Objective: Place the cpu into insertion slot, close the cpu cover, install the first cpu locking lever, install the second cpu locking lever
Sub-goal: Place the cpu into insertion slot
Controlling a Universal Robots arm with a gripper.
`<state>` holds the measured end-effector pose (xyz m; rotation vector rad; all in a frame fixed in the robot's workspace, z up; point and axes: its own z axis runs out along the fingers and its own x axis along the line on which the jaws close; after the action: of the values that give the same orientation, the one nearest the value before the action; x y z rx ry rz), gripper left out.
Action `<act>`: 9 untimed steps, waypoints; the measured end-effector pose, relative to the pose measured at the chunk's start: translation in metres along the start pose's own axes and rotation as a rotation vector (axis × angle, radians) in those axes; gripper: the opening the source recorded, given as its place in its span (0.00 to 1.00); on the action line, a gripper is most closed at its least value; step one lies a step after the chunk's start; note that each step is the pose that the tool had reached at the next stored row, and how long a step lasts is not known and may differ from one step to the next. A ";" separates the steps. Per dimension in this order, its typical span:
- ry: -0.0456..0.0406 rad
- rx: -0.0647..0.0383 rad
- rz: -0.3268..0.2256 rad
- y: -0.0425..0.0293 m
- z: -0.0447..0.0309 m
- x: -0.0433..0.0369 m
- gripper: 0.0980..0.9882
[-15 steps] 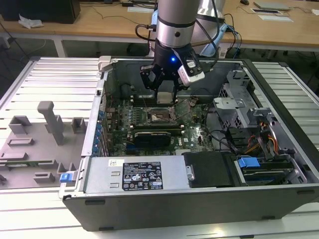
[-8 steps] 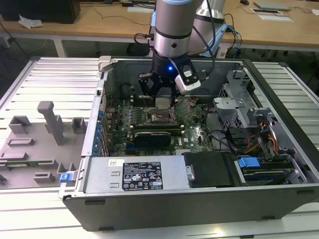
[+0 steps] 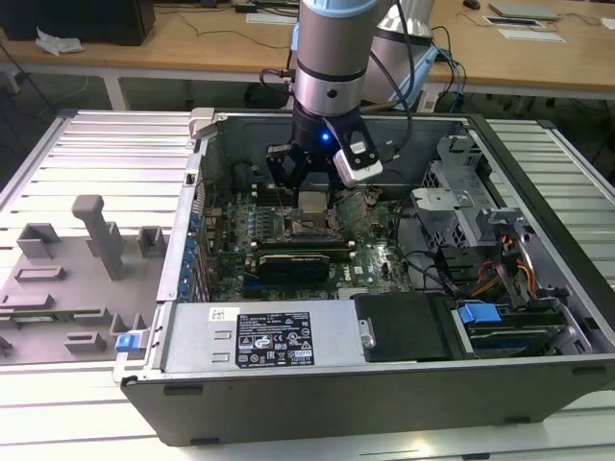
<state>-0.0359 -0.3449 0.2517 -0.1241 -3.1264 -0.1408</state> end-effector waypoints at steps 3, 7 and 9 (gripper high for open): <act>-0.0042 -0.001 0.047 0.0000 0.0002 0.0000 0.50; -0.0160 -0.002 0.179 -0.0002 0.0011 0.0000 0.50; -0.0189 -0.003 0.211 -0.0002 0.0013 0.0000 0.50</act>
<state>-0.0359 -0.3450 0.2505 -0.4548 -3.1052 -0.1419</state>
